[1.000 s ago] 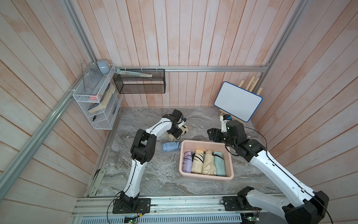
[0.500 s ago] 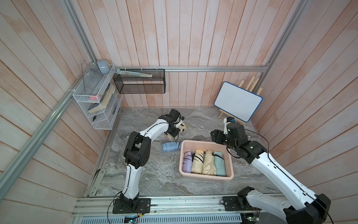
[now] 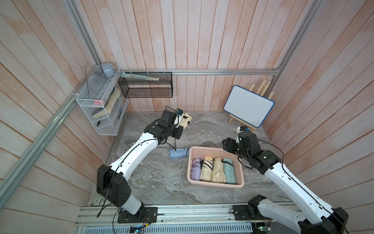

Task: Put the umbrella into the storage box
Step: Pick up the umbrella from the center of the board.

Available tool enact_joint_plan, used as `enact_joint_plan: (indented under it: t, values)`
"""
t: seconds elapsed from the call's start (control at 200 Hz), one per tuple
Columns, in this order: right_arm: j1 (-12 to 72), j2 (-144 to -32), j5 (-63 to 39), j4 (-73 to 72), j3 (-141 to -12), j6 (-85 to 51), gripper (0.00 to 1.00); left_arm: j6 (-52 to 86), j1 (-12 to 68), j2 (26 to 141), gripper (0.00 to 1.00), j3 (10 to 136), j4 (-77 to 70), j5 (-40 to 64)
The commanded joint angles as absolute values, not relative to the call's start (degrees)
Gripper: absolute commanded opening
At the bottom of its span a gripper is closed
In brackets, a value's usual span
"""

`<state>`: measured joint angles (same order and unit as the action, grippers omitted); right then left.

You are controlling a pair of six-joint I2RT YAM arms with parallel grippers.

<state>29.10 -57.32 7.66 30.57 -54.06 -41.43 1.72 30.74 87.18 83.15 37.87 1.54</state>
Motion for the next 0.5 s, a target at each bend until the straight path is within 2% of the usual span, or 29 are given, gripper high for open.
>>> enact_joint_plan:
  t: [0.0,0.23,0.495]
  values:
    - [28.9,-55.2,9.3,32.8,-53.0,-43.1,0.64,11.0,34.9,83.1,0.32,81.5,35.0,3.6]
    - [28.9,-52.6,9.8,33.9,-51.9,-43.9,0.63,24.9,44.8,78.4,0.32,77.8,34.0,1.6]
    - [28.9,-48.9,10.5,35.2,-50.7,-45.4,0.62,35.9,53.0,79.4,0.27,75.2,35.0,0.9]
